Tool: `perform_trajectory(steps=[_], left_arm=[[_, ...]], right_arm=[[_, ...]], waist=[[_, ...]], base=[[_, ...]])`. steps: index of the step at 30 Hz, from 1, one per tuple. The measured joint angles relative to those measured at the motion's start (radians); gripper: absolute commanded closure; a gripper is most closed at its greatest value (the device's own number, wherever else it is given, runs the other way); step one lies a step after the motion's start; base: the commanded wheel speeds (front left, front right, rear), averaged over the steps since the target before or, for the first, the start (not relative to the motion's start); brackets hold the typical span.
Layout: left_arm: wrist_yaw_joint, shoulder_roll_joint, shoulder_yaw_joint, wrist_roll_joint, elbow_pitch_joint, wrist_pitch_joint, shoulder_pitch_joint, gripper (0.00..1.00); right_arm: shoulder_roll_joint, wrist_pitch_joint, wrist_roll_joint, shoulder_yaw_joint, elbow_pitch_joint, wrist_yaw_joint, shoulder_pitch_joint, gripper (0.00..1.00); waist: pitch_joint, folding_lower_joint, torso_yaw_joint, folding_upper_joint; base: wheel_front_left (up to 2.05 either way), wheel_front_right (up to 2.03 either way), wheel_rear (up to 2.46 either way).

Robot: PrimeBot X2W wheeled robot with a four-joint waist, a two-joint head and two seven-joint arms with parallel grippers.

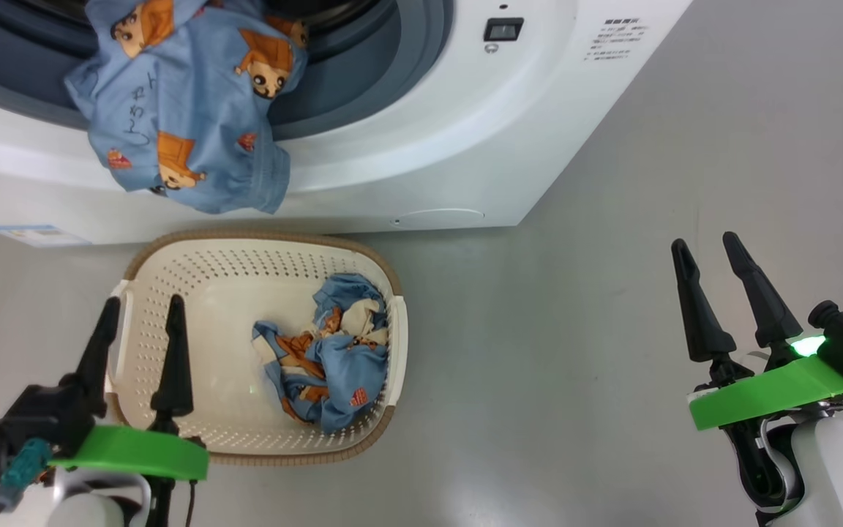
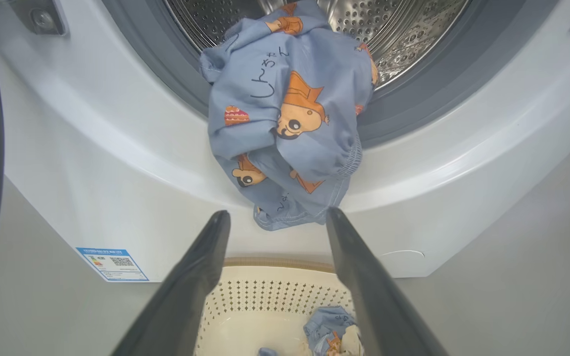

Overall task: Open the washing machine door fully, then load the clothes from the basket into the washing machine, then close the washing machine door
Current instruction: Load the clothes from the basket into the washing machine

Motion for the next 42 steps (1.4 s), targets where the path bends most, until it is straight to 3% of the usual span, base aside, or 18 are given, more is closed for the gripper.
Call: perform_trajectory(steps=[10,23,41,42], left_arm=[[0.000,0.002,-0.046,-0.066,0.196,0.000,-0.188,0.00],[0.000,0.045,-0.133,-0.117,0.447,0.001,-0.443,0.00],[0.000,0.116,-0.186,-0.227,0.602,0.000,-0.608,0.00],[0.000,0.118,-0.190,-0.231,0.603,0.000,-0.611,0.04]], right_arm=[[0.016,0.000,-0.002,-0.003,-0.007,0.000,-0.030,0.00],[0.023,0.000,-0.002,0.017,-0.008,0.000,-0.071,0.00],[0.037,0.000,-0.002,0.046,-0.008,0.000,-0.084,0.00],[0.038,0.000,-0.002,0.046,-0.008,0.000,-0.084,0.00]], waist=[[0.059,0.0000,0.002,0.0000],[0.120,0.0000,-0.030,0.0000],[0.138,0.0000,-0.083,0.0000],[0.138,0.0000,-0.084,0.0000]], base=[[0.00,0.00,0.00],[0.00,0.00,0.00],[0.00,0.00,0.00],[0.00,0.00,0.00]])
